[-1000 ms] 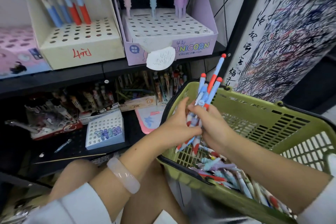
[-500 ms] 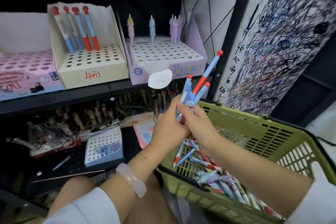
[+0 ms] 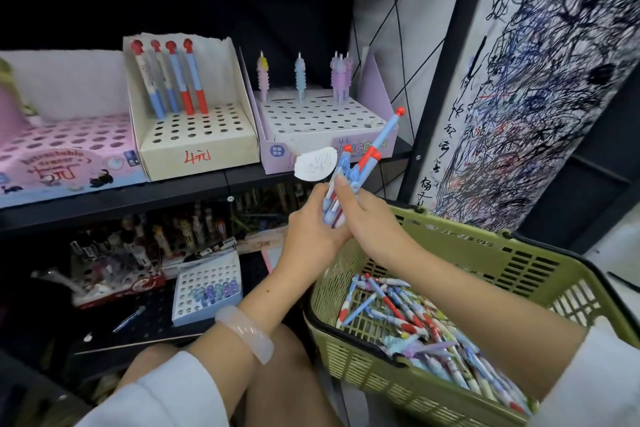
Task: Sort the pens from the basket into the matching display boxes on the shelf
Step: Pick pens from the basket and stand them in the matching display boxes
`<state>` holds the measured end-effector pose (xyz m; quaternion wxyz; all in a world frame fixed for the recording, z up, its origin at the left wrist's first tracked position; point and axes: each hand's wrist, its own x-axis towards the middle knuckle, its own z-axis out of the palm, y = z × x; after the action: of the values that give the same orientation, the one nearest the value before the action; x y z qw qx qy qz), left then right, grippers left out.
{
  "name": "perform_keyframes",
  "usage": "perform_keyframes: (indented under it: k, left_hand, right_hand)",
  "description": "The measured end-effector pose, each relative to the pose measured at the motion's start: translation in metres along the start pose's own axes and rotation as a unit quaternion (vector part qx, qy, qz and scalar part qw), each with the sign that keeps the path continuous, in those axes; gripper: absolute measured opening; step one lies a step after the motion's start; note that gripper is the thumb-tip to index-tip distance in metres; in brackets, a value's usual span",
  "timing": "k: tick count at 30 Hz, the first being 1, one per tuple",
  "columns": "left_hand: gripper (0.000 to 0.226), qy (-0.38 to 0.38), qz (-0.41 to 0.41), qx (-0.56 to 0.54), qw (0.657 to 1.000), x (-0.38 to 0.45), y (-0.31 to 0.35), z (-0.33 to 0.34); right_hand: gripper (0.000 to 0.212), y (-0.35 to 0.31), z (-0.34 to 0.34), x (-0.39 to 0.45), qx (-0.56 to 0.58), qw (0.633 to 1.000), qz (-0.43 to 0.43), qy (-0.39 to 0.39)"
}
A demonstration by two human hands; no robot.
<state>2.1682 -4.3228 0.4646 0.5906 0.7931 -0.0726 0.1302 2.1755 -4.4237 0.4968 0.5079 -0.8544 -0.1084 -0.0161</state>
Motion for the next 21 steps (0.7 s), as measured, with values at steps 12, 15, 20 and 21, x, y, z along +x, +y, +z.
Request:
perform_keyframes:
  k: [12, 15, 20, 21]
  left_hand:
    - [0.026, -0.021, -0.026, -0.057, 0.998, 0.009, 0.011, -0.007]
    - [0.030, -0.036, -0.027, -0.048, 0.998, 0.010, 0.013, -0.006]
    - [0.028, -0.080, -0.071, -0.042, 0.993, 0.004, 0.008, -0.003]
    - [0.027, -0.094, -0.082, -0.042, 0.991, 0.003, 0.006, -0.002]
  right_hand:
    - [0.044, 0.004, -0.005, 0.012, 0.146, 0.985, 0.039, -0.082]
    - [0.044, 0.004, -0.011, 0.016, 0.221, 0.973, 0.048, -0.054]
    - [0.044, 0.014, -0.017, 0.014, 0.211, 0.971, 0.086, -0.069]
    - [0.043, 0.017, -0.018, 0.014, 0.216, 0.969, 0.092, -0.074]
